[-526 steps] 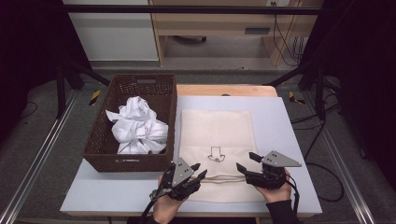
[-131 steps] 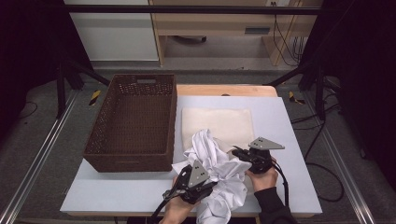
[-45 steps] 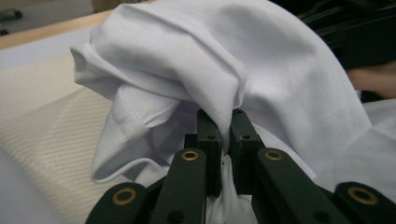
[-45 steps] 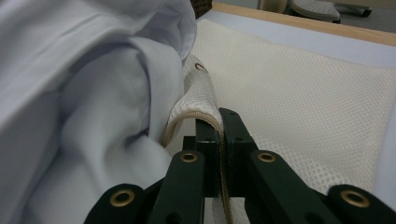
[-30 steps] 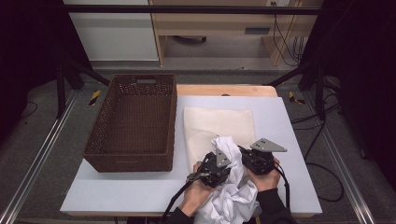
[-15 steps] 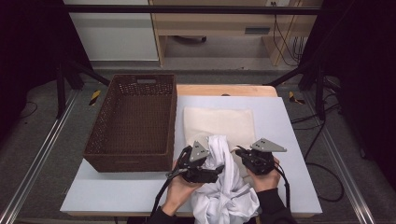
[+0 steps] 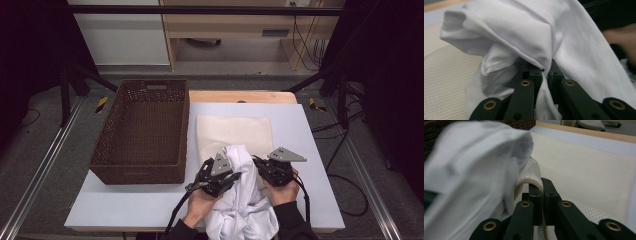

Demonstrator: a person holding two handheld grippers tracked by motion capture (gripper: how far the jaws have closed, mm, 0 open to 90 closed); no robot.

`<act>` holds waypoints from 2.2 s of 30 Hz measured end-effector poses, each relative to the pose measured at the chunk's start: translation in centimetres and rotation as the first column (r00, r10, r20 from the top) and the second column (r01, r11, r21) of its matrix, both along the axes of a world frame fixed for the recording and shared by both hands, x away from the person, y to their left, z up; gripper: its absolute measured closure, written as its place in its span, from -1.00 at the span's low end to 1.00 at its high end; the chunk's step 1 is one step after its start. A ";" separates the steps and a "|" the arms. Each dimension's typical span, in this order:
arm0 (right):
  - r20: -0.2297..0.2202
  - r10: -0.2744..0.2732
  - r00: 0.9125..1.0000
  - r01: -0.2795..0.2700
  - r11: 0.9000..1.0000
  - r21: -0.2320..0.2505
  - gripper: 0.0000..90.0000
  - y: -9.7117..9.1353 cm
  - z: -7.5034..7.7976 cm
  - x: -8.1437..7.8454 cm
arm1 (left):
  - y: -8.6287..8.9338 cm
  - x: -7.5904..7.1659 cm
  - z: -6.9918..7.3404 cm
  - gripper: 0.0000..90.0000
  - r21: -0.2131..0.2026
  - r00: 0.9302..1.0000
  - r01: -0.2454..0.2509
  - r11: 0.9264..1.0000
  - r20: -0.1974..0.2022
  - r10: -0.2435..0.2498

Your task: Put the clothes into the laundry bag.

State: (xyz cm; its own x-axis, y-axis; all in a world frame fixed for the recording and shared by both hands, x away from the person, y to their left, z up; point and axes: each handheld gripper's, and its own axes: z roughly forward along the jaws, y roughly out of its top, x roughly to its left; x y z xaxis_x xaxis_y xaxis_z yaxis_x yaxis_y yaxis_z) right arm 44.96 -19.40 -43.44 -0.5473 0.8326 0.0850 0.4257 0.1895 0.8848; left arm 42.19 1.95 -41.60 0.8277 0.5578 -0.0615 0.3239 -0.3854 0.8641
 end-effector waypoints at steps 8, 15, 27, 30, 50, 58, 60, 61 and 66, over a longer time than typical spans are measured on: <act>0.016 -0.042 0.999 0.042 0.999 0.030 0.95 -0.6 0.3 0.1 | -3.9 0.1 -2.3 0.88 0.122 0.988 0.141 0.983 -0.074 -0.133; 0.036 -0.062 0.997 0.059 0.996 0.067 0.94 -1.5 0.5 0.3 | -4.1 0.8 -3.4 0.87 0.213 0.953 0.282 0.936 -0.174 -0.247; 0.098 0.006 0.995 -0.012 0.998 0.061 0.94 -0.6 1.2 -0.6 | -3.9 2.3 -2.8 0.85 0.199 0.986 0.095 0.975 -0.152 -0.065; 0.106 0.021 0.994 -0.026 0.998 0.050 0.94 -0.3 1.3 -0.9 | -3.8 3.5 -3.0 0.80 0.230 0.989 0.018 0.973 -0.146 0.016; 0.058 0.019 0.998 -0.019 1.000 -0.015 0.94 0.3 0.1 -0.6 | 2.4 -1.6 -4.0 -0.51 0.095 0.987 -0.115 0.989 -0.105 0.125; 0.051 0.025 0.998 -0.024 1.000 -0.020 0.94 0.4 0.0 -0.6 | 1.6 -1.2 -4.6 0.34 0.087 0.984 -0.079 0.993 -0.155 0.092; 0.049 0.023 0.999 -0.022 1.000 -0.016 0.94 0.5 0.0 -0.7 | 1.6 -1.5 -4.0 0.59 0.087 0.985 -0.077 0.993 -0.147 0.090; 0.051 0.024 0.998 -0.023 1.000 -0.015 0.94 0.5 0.0 -0.7 | 1.6 -1.6 -3.6 0.66 0.080 0.986 -0.071 0.994 -0.145 0.082; 0.061 0.025 0.998 -0.025 1.000 -0.001 0.94 0.4 0.2 -0.7 | 0.7 -2.1 -2.0 0.77 0.065 0.994 -0.048 0.997 -0.094 0.054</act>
